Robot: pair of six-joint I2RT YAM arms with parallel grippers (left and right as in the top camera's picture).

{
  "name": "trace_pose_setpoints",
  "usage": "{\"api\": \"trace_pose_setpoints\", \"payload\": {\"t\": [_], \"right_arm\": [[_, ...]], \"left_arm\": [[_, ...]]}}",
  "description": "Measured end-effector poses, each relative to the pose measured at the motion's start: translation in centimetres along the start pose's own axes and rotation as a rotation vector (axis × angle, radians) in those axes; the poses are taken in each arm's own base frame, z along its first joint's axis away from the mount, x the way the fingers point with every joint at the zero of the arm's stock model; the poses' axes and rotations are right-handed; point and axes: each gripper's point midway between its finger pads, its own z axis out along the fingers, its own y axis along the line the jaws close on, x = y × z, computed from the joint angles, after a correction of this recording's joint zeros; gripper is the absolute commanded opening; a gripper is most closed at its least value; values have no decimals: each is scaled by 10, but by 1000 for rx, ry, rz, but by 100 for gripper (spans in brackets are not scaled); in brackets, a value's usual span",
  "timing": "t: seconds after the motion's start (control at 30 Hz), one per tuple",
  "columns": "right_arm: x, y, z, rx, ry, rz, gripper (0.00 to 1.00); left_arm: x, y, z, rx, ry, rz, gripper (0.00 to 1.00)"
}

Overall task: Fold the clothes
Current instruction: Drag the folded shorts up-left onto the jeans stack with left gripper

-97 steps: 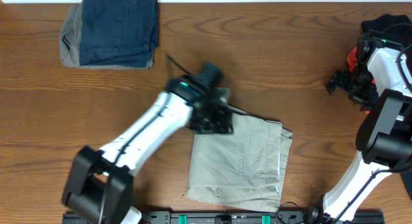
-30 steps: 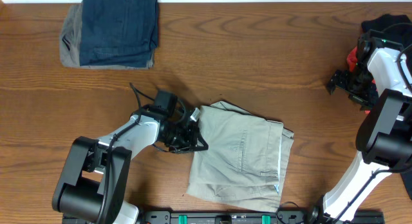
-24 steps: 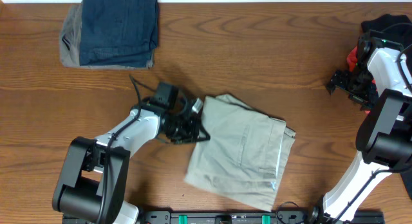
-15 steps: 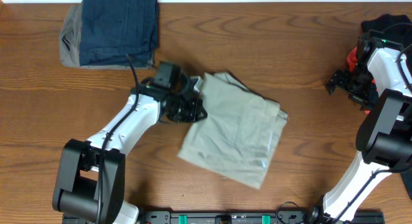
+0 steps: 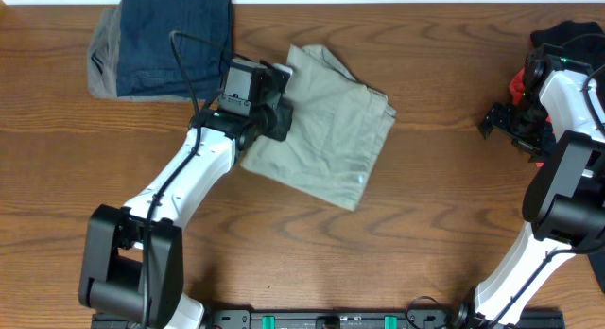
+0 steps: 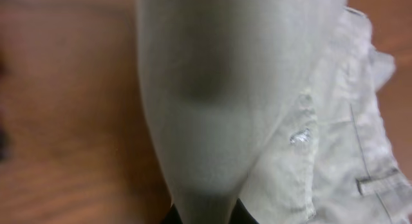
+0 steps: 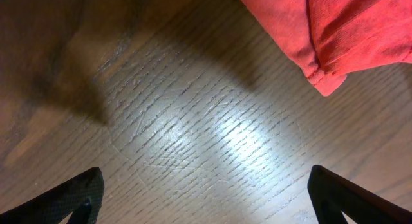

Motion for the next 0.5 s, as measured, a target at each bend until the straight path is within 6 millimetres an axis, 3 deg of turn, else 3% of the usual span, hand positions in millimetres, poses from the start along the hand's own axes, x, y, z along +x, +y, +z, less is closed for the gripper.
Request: {"api": "trace_pose_setpoints", "payload": {"t": [0.23,0.5], "right_arm": [[0,0,0,0,0,0,99],[0,0,0,0,0,0,99]], "left_arm": [[-38,33,0,-193,-152,69,6],[-94,67,-25,-398,-372,166,6]]}}
